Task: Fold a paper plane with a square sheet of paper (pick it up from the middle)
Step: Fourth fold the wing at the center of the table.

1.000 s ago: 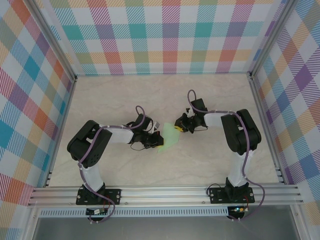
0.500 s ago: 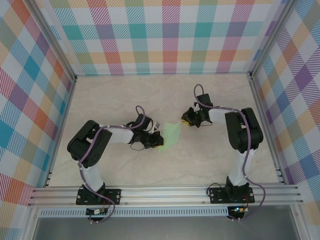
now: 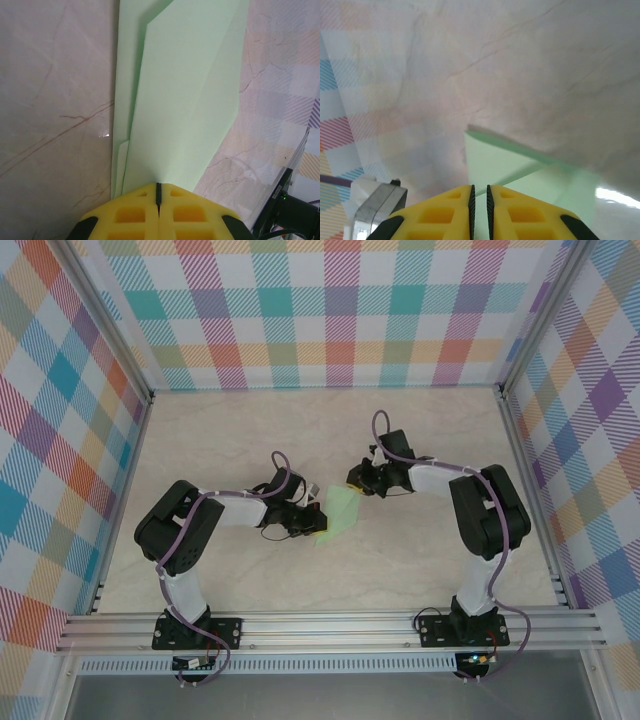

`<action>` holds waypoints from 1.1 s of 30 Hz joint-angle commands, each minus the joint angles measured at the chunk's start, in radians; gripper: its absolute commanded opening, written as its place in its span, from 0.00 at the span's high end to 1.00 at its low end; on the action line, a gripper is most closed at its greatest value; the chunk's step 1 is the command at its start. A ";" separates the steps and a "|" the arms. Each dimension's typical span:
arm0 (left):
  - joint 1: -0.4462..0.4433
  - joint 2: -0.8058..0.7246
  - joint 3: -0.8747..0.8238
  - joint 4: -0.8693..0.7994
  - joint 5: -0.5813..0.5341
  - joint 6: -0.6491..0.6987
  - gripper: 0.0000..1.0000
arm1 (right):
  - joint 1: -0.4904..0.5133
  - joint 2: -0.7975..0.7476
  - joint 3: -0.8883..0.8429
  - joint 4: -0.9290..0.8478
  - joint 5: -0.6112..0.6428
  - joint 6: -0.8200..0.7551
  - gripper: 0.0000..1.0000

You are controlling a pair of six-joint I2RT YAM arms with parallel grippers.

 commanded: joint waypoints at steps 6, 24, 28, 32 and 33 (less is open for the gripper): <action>-0.011 0.080 -0.028 -0.149 -0.055 0.035 0.97 | 0.002 0.091 -0.020 0.034 0.049 -0.001 0.84; -0.012 0.079 -0.031 -0.145 -0.045 0.037 0.97 | -0.087 0.067 0.021 0.030 -0.008 -0.024 0.82; -0.012 0.079 -0.028 -0.143 -0.040 0.037 0.98 | -0.063 0.003 -0.012 0.036 -0.019 -0.024 0.81; -0.012 0.078 -0.028 -0.142 -0.038 0.036 0.97 | -0.022 -0.046 -0.066 0.051 0.001 -0.014 0.81; -0.012 0.078 -0.029 -0.142 -0.039 0.035 0.97 | -0.008 -0.045 -0.073 0.058 -0.003 -0.010 0.81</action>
